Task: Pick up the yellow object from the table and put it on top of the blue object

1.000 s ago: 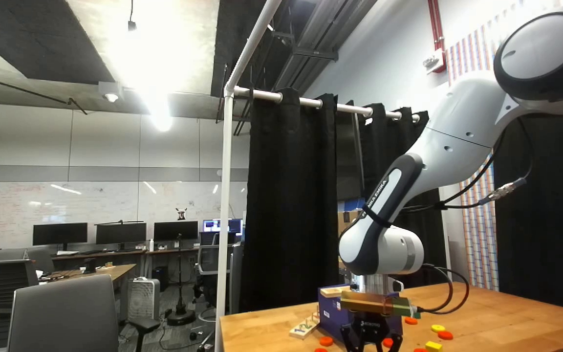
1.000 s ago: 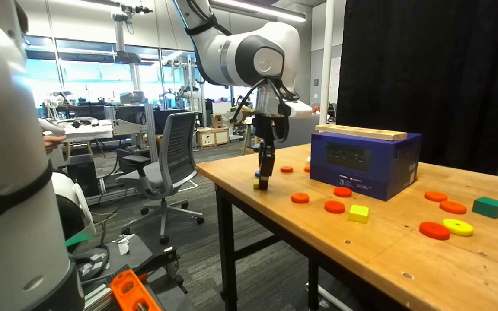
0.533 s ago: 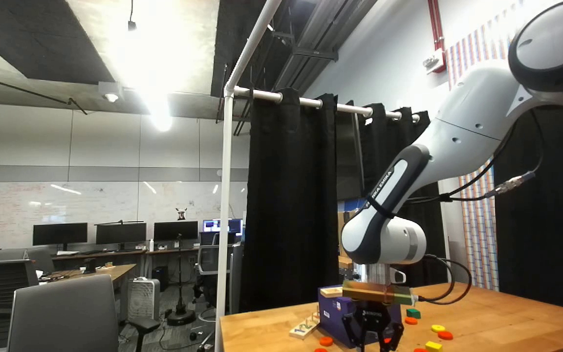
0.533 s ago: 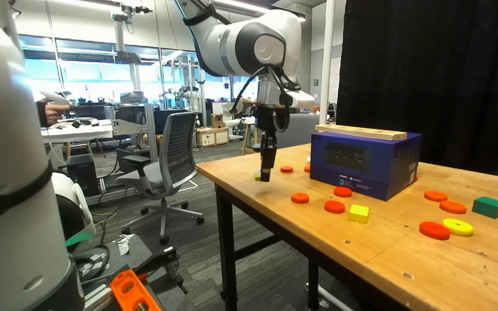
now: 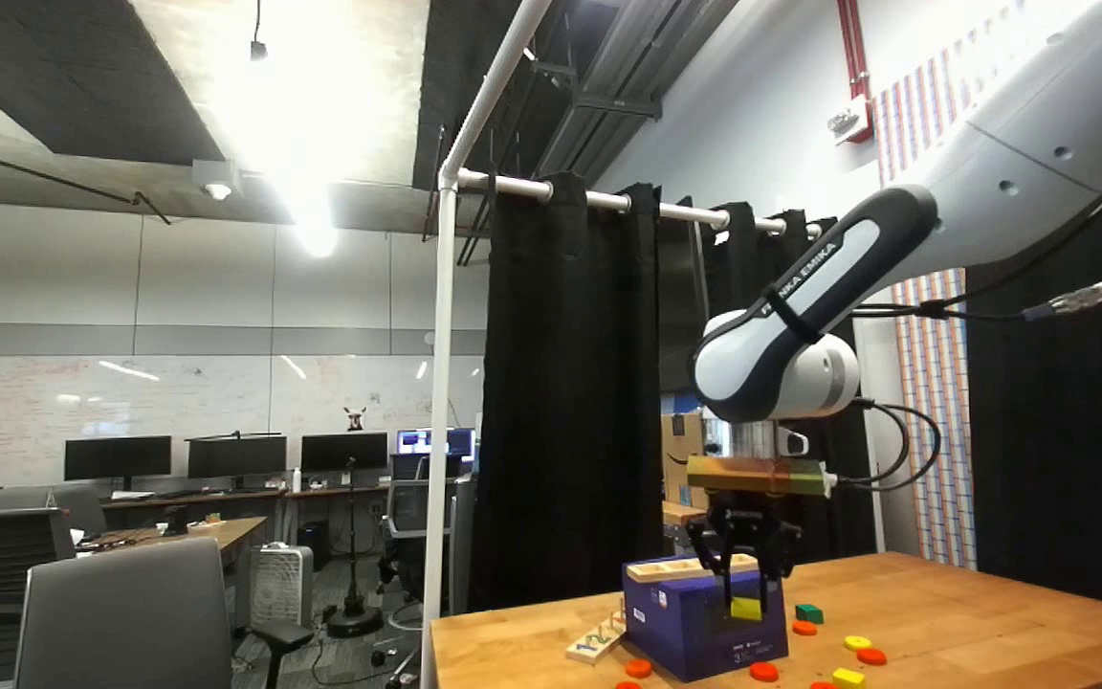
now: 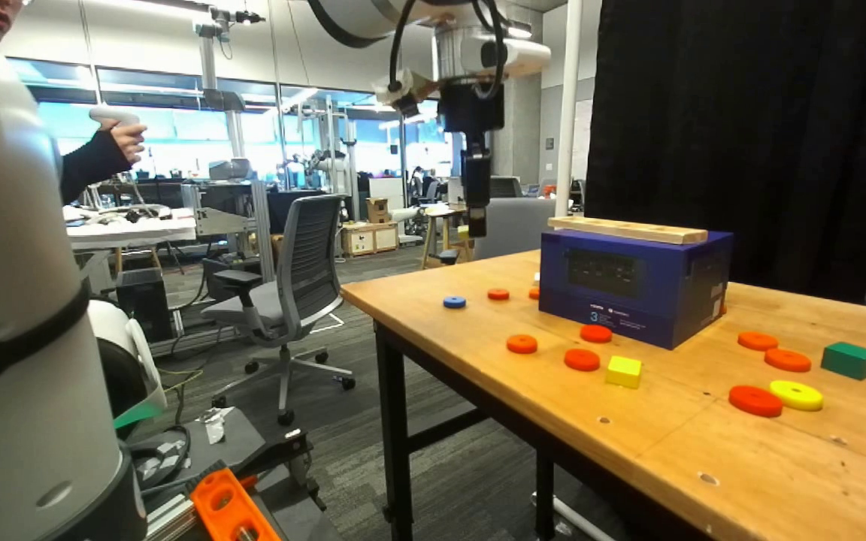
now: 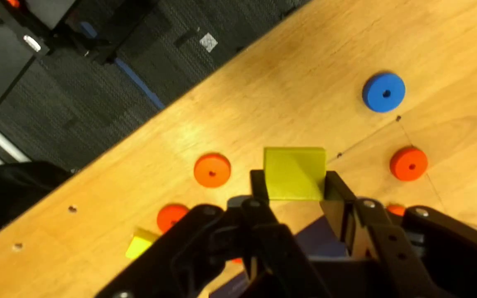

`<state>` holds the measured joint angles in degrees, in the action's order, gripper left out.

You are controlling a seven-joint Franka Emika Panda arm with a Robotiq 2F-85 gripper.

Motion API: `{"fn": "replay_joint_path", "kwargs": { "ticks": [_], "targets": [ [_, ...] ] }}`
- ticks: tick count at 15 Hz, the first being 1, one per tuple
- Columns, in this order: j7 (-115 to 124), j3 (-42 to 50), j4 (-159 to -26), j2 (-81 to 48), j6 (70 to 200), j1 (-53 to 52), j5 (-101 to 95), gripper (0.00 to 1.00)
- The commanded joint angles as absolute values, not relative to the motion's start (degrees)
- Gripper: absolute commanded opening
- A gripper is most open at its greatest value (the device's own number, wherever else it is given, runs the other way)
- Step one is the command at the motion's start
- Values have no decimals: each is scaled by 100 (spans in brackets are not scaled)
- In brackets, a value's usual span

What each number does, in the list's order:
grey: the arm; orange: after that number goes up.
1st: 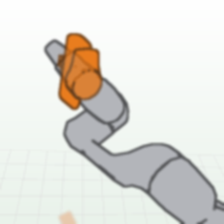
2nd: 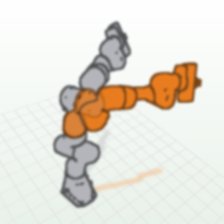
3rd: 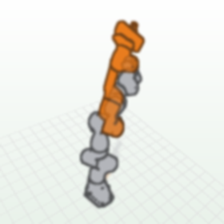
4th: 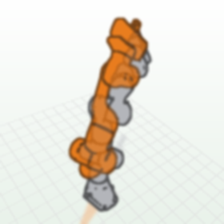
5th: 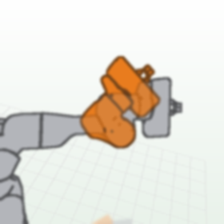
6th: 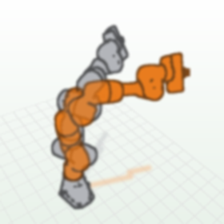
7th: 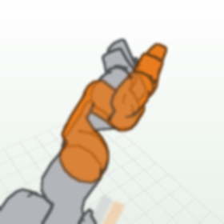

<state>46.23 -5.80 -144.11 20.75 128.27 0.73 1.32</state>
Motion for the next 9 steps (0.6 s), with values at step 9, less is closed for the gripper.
{"fn": "replay_joint_path", "kwargs": {
  "ticks": [9],
  "targets": [
    [4509,-816,-13121,2660,13079,697,-1216,17]
  ]
}}
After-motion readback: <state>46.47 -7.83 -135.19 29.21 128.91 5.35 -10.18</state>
